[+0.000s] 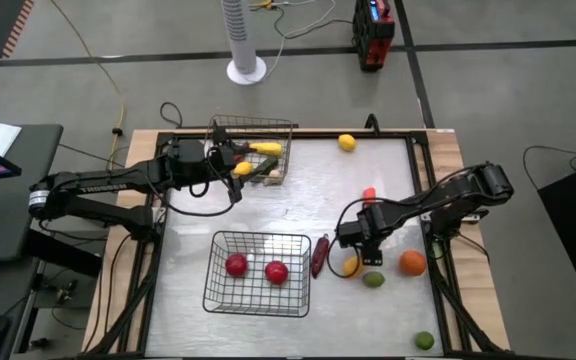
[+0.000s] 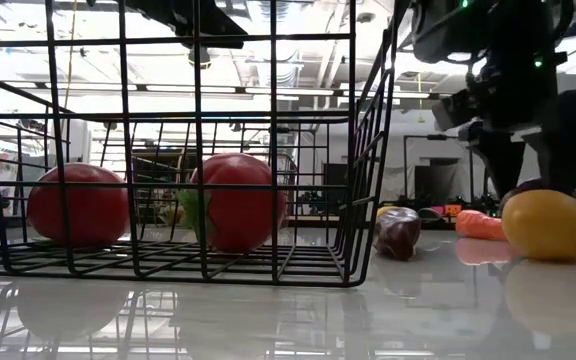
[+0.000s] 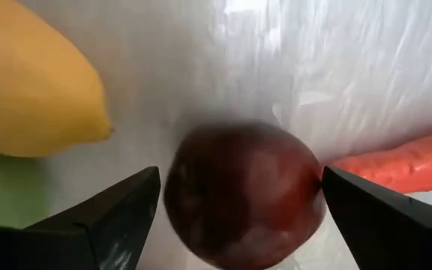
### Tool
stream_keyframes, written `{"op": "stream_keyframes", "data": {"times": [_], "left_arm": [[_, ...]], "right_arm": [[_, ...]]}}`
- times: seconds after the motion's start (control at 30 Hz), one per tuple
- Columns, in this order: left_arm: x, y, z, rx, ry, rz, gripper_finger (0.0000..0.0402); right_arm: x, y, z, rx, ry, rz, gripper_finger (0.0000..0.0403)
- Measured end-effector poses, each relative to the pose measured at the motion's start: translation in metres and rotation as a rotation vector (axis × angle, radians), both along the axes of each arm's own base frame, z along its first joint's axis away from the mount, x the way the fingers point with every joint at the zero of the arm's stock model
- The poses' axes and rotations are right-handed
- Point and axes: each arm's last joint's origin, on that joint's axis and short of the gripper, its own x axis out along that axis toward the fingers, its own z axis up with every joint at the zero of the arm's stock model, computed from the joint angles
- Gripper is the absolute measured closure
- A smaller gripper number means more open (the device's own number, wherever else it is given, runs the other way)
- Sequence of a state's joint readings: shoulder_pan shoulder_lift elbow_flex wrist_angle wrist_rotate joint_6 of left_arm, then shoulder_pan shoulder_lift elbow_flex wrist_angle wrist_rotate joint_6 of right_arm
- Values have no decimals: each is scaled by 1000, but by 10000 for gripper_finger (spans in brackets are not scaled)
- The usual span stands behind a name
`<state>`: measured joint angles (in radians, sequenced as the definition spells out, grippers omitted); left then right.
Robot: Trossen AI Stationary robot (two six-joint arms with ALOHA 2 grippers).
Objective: Sort produce into baskets
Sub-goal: Put the dark red apple into the bottom wire basket
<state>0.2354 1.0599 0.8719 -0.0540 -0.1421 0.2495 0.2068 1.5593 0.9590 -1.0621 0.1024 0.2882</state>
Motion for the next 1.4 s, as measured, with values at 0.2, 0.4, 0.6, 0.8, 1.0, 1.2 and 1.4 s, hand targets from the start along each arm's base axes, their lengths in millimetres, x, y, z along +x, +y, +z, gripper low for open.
{"op": "stream_keyframes", "data": {"times": [0.2, 0.4, 0.6, 0.8, 1.0, 1.2, 1.4], "left_arm": [[0, 0, 0, 0, 0, 0, 141], [0, 0, 0, 1, -4, 0, 141], [0, 0, 1, 2, -5, 0, 141], [0, 0, 1, 2, -6, 0, 141], [0, 0, 1, 2, -6, 0, 141], [0, 0, 0, 0, -2, 0, 141], [0, 0, 0, 1, -1, 0, 141]], "right_arm": [[-10, -6, -19, 43, 39, -22, 9], [-9, -12, -19, 47, 40, -32, 48], [-6, -13, -13, 49, 43, -11, 82], [19, -12, 21, 68, -80, 15, 78], [53, -6, 70, 101, -356, 58, 77], [75, 10, 107, 128, -616, 171, 77], [94, 29, 122, 154, -898, 274, 74]]}}
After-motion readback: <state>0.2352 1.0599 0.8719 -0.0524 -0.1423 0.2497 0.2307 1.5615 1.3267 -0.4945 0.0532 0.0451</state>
